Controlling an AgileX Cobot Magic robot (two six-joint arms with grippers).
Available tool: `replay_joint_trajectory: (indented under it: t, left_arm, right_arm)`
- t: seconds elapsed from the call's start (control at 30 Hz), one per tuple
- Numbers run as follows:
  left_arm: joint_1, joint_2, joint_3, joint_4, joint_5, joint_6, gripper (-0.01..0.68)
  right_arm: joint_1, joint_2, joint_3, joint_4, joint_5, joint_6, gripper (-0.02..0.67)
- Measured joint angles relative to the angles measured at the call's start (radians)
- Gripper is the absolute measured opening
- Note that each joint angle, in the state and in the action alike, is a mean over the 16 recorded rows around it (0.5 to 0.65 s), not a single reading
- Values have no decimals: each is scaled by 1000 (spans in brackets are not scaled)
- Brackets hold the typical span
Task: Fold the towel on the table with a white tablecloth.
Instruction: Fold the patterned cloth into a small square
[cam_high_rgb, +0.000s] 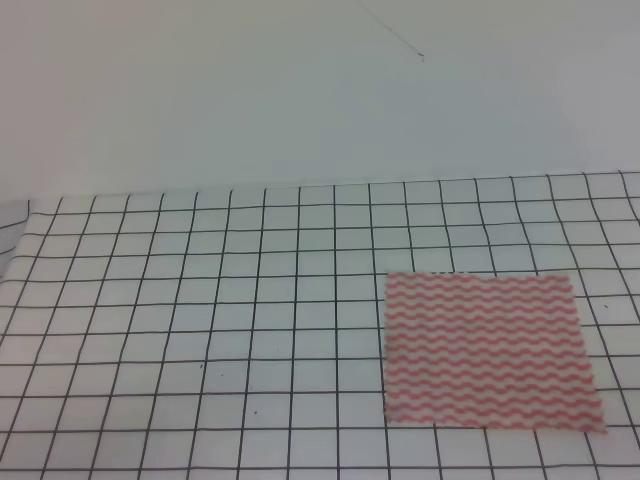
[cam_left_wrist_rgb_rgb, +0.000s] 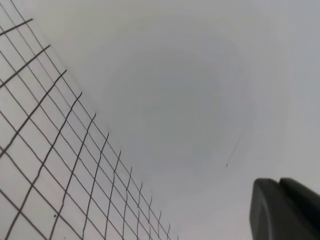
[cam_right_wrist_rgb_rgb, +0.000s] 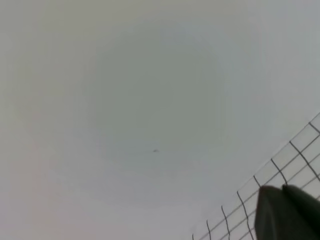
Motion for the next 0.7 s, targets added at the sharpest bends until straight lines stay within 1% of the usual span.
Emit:
replay_joint_trajectory:
  t: [0.1,0.2,0.37,0.53,0.7]
  left_arm:
    - [0,0,-5,-1,12,36,-1]
    - [0,1,-29,-1,36,117,-1]
    - [0,7,-102,0,94,322,-1]
    - [0,39,-199,19,161,534,-1]
    - [0,121,-292,43,242,680,-1]
  right_arm:
    - [0,0,-14,10,27,-44,-1]
    - [0,0,-48,17,65,-126,-1]
    - [0,14,-141,17,144,-309,-1]
    - [0,77,-269,11,231,-504,-1]
    - [0,202,-388,-10,340,-625,-1]
